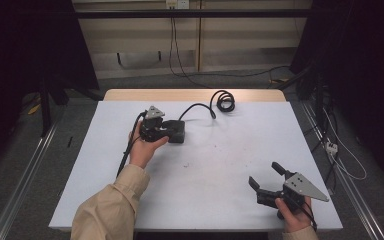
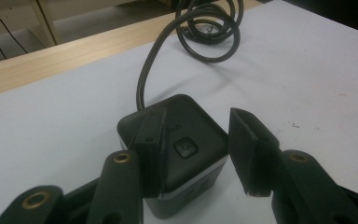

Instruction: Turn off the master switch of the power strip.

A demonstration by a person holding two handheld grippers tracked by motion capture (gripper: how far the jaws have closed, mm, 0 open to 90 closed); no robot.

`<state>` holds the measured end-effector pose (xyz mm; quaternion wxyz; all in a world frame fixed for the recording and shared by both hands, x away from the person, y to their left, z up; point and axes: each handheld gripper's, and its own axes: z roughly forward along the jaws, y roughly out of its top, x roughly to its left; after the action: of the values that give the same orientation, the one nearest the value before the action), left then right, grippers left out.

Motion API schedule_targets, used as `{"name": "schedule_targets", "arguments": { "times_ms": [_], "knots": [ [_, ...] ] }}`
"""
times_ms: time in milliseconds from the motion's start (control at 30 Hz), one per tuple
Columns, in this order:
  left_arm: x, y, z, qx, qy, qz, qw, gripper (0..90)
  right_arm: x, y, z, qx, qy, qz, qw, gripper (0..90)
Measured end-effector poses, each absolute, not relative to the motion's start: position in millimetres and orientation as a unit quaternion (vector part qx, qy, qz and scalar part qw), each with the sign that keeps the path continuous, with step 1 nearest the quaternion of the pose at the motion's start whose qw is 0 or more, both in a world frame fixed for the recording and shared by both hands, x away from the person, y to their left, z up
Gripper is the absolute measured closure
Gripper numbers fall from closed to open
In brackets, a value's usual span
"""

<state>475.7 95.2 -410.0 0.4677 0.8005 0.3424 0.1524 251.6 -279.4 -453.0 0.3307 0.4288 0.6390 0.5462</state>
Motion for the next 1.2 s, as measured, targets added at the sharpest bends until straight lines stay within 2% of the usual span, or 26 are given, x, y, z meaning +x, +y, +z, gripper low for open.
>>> {"name": "schedule_targets", "arguments": {
  "times_ms": [333, 900, 1200],
  "knots": [
    [482.0, 90.9, -403.8, 0.796, 0.348, 0.156, 0.47, 58.9, 251.5, -279.4, -452.8, 0.43, 0.638, 0.547, 0.33, 5.7],
    [489.1, 93.8, -403.5, 0.791, 0.371, 0.136, 0.468, 77.2, 251.3, -279.9, -452.4, 0.432, 0.636, 0.548, 0.329, 5.7],
    [489.6, 95.5, -403.1, 0.788, 0.38, 0.127, 0.468, 80.4, 251.3, -280.1, -452.3, 0.433, 0.635, 0.549, 0.33, 5.8]
  ]
}}
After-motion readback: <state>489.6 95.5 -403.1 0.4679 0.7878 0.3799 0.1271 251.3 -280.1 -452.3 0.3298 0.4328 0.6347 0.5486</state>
